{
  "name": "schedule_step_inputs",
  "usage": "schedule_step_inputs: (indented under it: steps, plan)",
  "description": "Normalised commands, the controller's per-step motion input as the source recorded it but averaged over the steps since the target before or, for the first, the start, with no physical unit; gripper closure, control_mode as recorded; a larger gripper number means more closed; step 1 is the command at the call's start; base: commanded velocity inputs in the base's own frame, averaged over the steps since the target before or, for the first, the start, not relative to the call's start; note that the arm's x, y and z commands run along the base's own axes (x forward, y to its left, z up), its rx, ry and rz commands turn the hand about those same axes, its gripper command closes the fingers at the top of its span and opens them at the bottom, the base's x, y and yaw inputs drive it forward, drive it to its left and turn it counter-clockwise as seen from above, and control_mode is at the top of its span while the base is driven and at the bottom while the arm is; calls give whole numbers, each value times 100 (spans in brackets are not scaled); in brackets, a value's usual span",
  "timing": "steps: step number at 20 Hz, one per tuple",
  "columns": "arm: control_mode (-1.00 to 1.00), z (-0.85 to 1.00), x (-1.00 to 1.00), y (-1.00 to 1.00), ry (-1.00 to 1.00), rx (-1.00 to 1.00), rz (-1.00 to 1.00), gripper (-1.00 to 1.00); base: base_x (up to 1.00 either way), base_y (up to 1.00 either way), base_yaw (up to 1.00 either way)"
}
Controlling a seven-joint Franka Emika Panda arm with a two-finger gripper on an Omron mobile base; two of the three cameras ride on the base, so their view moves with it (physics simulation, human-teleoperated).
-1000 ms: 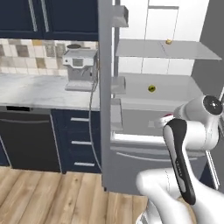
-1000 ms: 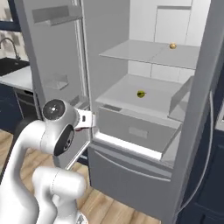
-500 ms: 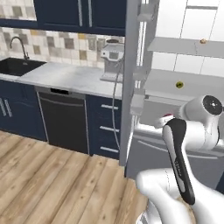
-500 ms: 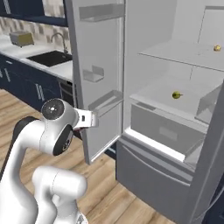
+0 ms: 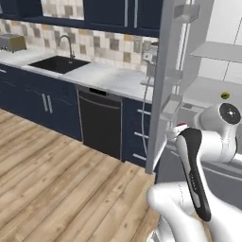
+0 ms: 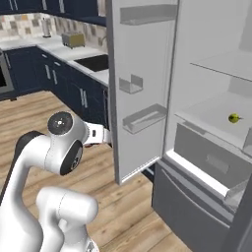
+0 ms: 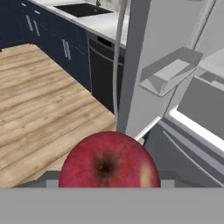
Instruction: Pick up the pear and apple from the fridge and place one fruit on each plate on the dining counter.
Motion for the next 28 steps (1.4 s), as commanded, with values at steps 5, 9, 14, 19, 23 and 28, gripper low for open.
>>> schedule_step_inputs:
  steps: [5,9,14,19,23,28]
  plan:
    - [100,0,0,0,0,0,0,100,-33,-13,41]
    - [100,0,0,0,0,0,0,100,-36,-16,40]
    - [100,0,0,0,0,0,0,100,-40,-36,35]
    - [100,0,0,0,0,0,0,100,-94,-52,15]
    - [100,0,0,0,0,0,0,100,-100,-39,10]
    - [100,0,0,0,0,0,0,100,-100,-19,15]
